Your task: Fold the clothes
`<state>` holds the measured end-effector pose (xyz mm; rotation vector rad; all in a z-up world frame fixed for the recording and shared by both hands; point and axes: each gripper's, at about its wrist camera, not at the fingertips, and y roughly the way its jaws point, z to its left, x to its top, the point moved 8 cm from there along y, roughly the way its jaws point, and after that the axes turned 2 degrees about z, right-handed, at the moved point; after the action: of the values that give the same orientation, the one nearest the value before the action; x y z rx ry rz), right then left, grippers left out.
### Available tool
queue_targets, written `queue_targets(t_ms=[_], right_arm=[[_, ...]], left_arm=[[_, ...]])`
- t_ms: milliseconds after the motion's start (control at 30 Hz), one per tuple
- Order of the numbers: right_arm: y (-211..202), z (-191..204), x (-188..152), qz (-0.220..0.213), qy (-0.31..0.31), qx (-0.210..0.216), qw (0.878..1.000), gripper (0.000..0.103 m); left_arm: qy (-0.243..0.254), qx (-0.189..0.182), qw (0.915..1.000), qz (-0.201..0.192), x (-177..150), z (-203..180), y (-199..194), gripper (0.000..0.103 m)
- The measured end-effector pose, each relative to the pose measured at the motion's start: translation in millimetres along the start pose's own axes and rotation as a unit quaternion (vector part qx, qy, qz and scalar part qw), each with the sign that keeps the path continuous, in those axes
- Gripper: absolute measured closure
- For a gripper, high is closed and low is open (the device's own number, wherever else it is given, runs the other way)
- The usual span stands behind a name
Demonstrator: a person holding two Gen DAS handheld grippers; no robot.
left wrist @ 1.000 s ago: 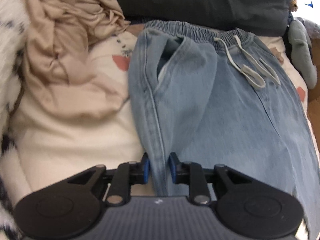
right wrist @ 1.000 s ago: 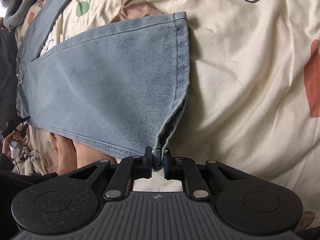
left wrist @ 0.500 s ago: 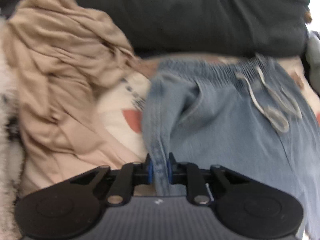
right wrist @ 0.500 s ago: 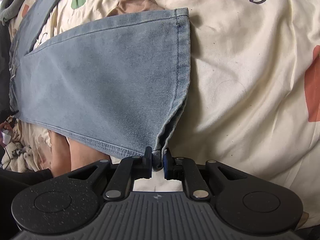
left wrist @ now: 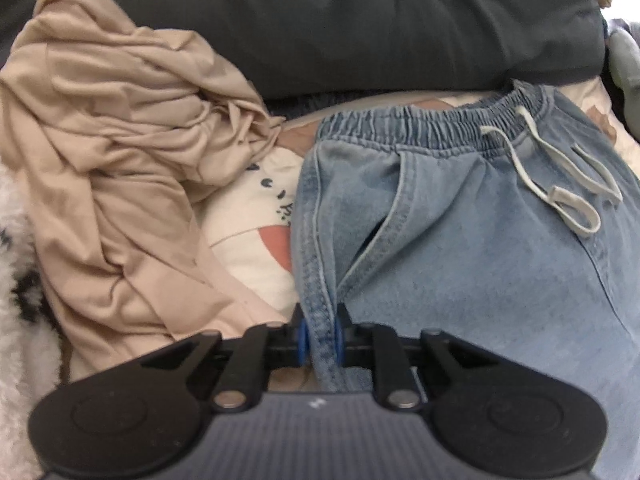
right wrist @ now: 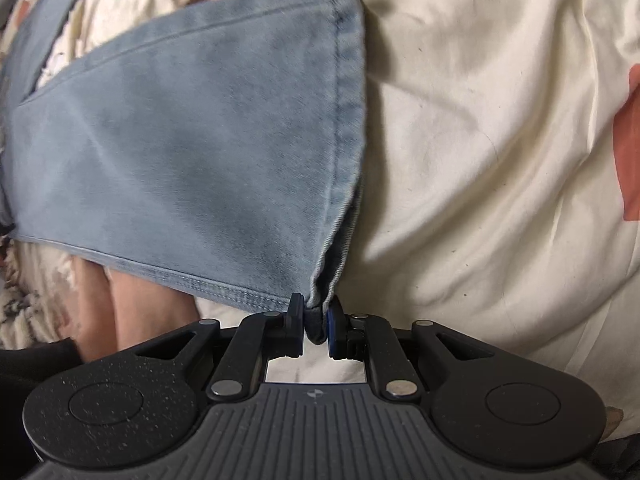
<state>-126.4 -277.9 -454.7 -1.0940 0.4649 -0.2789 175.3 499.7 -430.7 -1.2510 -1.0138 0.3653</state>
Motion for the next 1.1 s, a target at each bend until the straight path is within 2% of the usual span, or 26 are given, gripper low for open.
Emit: queue_targets(t_ms=[67, 200, 267, 300, 533, 800, 967, 1100], right_arm=[[0, -1, 2, -0.002, -0.001, -0.002, 1.0, 0.088], [1, -3, 6, -0.006, -0.002, -0.007, 1.0, 0.08], [-9, -4, 13, -0.017, -0.008, 0.0, 1.0, 0.076], [-17, -6, 16, -0.026, -0.011, 0.0, 1.0, 0.071], [-47, -16, 66, -0.11, -0.016, -0.013, 0.994, 0.063], [-39, -23, 121, -0.149, 0.002, -0.022, 0.989, 0.062], [-35, -26, 129, -0.158, 0.002, -0.016, 0.987, 0.061], [-30, -23, 133, -0.162, -0.007, -0.024, 0.986, 0.061]], left_arm=[[0.008, 0.007, 0.9999, 0.002, 2, 0, -6, 0.074], [0.036, 0.021, 0.9991, -0.01, 7, -1, -21, 0.063], [0.048, 0.027, 0.9984, -0.011, 7, -1, -27, 0.062], [0.052, 0.028, 0.9982, -0.012, 7, -2, -30, 0.062], [0.067, 0.03, 0.9967, -0.034, 18, -19, -54, 0.062], [0.117, -0.009, 0.9918, -0.051, 35, -77, -75, 0.062], [0.152, -0.038, 0.9863, -0.052, 35, -129, -81, 0.062], [0.203, -0.08, 0.9748, -0.046, 29, -181, -85, 0.062]])
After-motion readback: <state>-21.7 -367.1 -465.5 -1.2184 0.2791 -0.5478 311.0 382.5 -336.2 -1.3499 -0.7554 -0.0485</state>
